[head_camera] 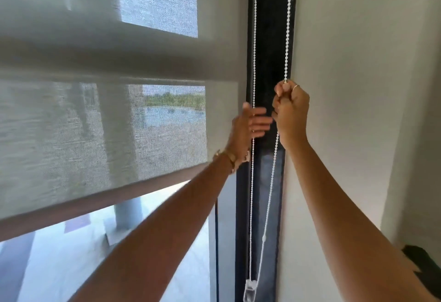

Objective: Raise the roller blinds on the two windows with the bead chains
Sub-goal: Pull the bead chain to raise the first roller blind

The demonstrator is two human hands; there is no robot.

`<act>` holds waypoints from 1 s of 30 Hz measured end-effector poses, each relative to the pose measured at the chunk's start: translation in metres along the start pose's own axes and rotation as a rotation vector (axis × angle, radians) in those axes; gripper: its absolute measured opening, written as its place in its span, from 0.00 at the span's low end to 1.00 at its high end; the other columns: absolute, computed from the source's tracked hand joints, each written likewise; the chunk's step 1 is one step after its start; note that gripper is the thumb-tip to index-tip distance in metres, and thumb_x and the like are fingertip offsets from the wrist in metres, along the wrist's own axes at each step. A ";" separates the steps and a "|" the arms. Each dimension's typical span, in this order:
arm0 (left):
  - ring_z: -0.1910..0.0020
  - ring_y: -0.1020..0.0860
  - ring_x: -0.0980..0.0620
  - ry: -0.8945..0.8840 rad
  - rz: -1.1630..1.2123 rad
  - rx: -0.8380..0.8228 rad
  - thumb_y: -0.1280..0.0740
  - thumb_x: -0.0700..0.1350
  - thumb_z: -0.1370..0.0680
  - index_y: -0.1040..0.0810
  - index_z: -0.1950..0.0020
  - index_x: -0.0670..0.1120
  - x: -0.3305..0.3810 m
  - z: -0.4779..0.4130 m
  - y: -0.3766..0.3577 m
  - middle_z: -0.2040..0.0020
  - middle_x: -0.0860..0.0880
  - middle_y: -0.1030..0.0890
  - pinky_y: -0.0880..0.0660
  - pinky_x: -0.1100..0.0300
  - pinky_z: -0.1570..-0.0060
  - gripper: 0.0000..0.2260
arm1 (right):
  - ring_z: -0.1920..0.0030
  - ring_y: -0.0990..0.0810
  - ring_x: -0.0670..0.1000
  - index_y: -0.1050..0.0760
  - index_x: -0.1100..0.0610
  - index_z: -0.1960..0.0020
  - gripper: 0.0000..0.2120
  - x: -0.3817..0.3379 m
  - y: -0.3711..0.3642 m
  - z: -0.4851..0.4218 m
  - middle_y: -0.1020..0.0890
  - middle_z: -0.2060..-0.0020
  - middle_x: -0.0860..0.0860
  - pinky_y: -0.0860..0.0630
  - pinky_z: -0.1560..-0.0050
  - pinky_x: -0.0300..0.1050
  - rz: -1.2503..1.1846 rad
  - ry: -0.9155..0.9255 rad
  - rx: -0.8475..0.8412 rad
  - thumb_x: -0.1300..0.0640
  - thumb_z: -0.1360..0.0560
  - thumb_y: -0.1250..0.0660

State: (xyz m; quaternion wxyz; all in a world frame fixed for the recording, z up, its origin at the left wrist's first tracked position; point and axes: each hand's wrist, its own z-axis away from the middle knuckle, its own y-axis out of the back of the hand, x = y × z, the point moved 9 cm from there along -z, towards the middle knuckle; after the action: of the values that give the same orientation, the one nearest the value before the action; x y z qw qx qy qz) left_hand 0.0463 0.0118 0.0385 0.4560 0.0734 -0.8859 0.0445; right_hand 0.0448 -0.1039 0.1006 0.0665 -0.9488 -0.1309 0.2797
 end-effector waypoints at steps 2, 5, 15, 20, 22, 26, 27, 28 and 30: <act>0.54 0.19 0.53 -0.050 0.007 -0.002 0.57 0.55 0.17 0.27 0.35 0.38 0.035 -0.018 -0.003 0.46 0.40 0.19 0.22 0.60 0.51 0.28 | 0.73 0.36 0.43 0.35 0.50 0.67 0.15 0.008 0.001 0.013 0.33 0.75 0.42 0.39 0.73 0.36 0.013 -0.009 0.007 0.61 0.24 0.49; 0.52 0.19 0.47 -0.102 0.000 -0.029 0.57 0.54 0.17 0.28 0.35 0.37 0.077 -0.036 -0.016 0.41 0.35 0.21 0.22 0.60 0.51 0.27 | 0.76 0.39 0.43 0.34 0.46 0.68 0.16 0.025 0.003 0.036 0.34 0.77 0.42 0.43 0.76 0.36 -0.025 -0.064 -0.015 0.60 0.25 0.48; 0.63 0.22 0.49 -0.115 0.089 -0.046 0.50 0.54 0.17 0.33 0.33 0.43 0.099 -0.045 -0.053 0.58 0.47 0.20 0.22 0.58 0.64 0.20 | 0.76 0.35 0.42 0.29 0.49 0.67 0.14 0.088 0.025 0.115 0.30 0.78 0.43 0.39 0.72 0.32 0.043 -0.208 0.011 0.54 0.24 0.45; 0.80 0.38 0.60 -0.184 0.173 0.069 0.47 0.47 0.17 0.24 0.41 0.39 0.089 -0.047 -0.048 0.71 0.51 0.33 0.40 0.68 0.81 0.16 | 0.74 0.34 0.42 0.28 0.45 0.69 0.18 0.118 0.036 0.133 0.29 0.76 0.44 0.36 0.72 0.32 0.075 -0.272 -0.009 0.58 0.23 0.44; 0.80 0.42 0.61 -0.203 0.196 0.085 0.46 0.45 0.17 0.22 0.51 0.42 0.087 -0.049 -0.044 0.75 0.54 0.35 0.44 0.68 0.82 0.15 | 0.74 0.33 0.41 0.30 0.50 0.68 0.20 0.122 0.038 0.129 0.31 0.74 0.44 0.34 0.71 0.29 0.067 -0.295 -0.025 0.63 0.20 0.44; 0.80 0.42 0.61 -0.230 0.191 0.151 0.47 0.43 0.17 0.28 0.63 0.46 0.089 -0.050 -0.037 0.76 0.54 0.36 0.45 0.67 0.81 0.16 | 0.77 0.33 0.40 0.32 0.55 0.66 0.17 0.131 0.031 0.122 0.31 0.74 0.46 0.35 0.74 0.27 0.016 -0.356 -0.107 0.61 0.19 0.46; 0.78 0.41 0.60 -0.248 0.173 0.175 0.47 0.42 0.17 0.30 0.64 0.47 0.090 -0.048 -0.037 0.74 0.52 0.36 0.45 0.66 0.80 0.16 | 0.78 0.35 0.40 0.31 0.55 0.65 0.16 0.133 0.027 0.120 0.31 0.75 0.45 0.37 0.76 0.29 -0.023 -0.374 -0.147 0.58 0.19 0.45; 0.77 0.40 0.59 -0.266 0.158 0.191 0.47 0.41 0.17 0.31 0.65 0.47 0.090 -0.048 -0.038 0.72 0.51 0.36 0.44 0.65 0.78 0.16 | 0.79 0.36 0.41 0.29 0.56 0.63 0.16 0.136 0.024 0.118 0.30 0.77 0.45 0.39 0.78 0.31 -0.075 -0.396 -0.178 0.53 0.19 0.45; 0.75 0.40 0.56 -0.290 0.127 0.215 0.47 0.39 0.19 0.31 0.66 0.48 0.089 -0.048 -0.042 0.72 0.50 0.36 0.43 0.62 0.75 0.17 | 0.79 0.33 0.43 0.26 0.56 0.58 0.20 0.137 0.024 0.106 0.24 0.77 0.47 0.37 0.79 0.34 -0.135 -0.417 -0.195 0.39 0.25 0.41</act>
State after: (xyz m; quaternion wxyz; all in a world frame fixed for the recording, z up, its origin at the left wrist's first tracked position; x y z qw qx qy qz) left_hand 0.0409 -0.0306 0.1389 0.3091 0.0712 -0.9354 0.1564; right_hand 0.1023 -0.0819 -0.0628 -0.0355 -0.8614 -0.2313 0.4507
